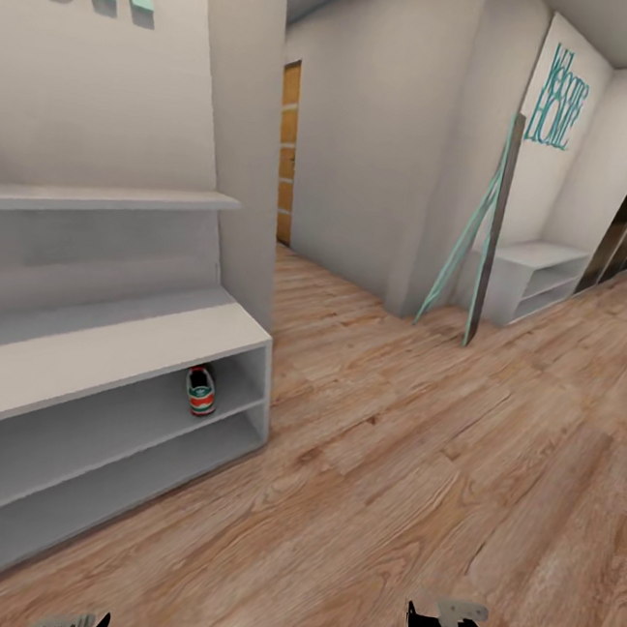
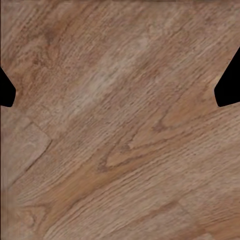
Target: Pick up the two gym shoes and the two sandals from the corridor floor and place them onto the hallstand (shoe rack) in the corridor, making sure they are on the rack and not on the floor. Arrange them so the two gym shoes are next to each other and the two sandals are next to each other.
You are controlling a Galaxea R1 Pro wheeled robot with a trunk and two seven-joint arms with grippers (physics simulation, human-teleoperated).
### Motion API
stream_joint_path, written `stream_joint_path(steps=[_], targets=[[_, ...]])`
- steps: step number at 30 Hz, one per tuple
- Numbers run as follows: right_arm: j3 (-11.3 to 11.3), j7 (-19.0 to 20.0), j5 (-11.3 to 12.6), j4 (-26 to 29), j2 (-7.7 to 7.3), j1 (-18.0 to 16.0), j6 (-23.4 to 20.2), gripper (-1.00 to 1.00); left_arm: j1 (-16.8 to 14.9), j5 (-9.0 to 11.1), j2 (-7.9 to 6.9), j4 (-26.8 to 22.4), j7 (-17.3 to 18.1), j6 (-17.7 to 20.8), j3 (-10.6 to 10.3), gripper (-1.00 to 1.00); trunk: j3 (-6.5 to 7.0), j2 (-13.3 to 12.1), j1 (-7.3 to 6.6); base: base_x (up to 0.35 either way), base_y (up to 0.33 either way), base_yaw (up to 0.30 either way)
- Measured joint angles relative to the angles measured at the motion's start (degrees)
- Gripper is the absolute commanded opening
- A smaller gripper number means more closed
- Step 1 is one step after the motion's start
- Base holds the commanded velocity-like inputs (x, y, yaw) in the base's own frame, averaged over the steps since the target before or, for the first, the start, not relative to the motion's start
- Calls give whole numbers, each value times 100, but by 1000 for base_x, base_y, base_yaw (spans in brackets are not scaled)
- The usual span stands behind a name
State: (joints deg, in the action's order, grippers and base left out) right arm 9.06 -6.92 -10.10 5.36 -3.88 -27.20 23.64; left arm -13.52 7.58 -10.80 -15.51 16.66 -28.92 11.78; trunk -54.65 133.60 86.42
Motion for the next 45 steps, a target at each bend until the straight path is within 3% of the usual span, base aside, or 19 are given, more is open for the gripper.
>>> stream_joint_path(steps=[19,45], targets=[[0,7,6,0,1,1,3,100,0,4,0,2,0,0,6,100,223,-762,-417,0,0,-221],[-7,-12,-1,4,35,1,17,100,0,0,0,7,0,0,-2,100,217,-763,-418,0,0,-293]])
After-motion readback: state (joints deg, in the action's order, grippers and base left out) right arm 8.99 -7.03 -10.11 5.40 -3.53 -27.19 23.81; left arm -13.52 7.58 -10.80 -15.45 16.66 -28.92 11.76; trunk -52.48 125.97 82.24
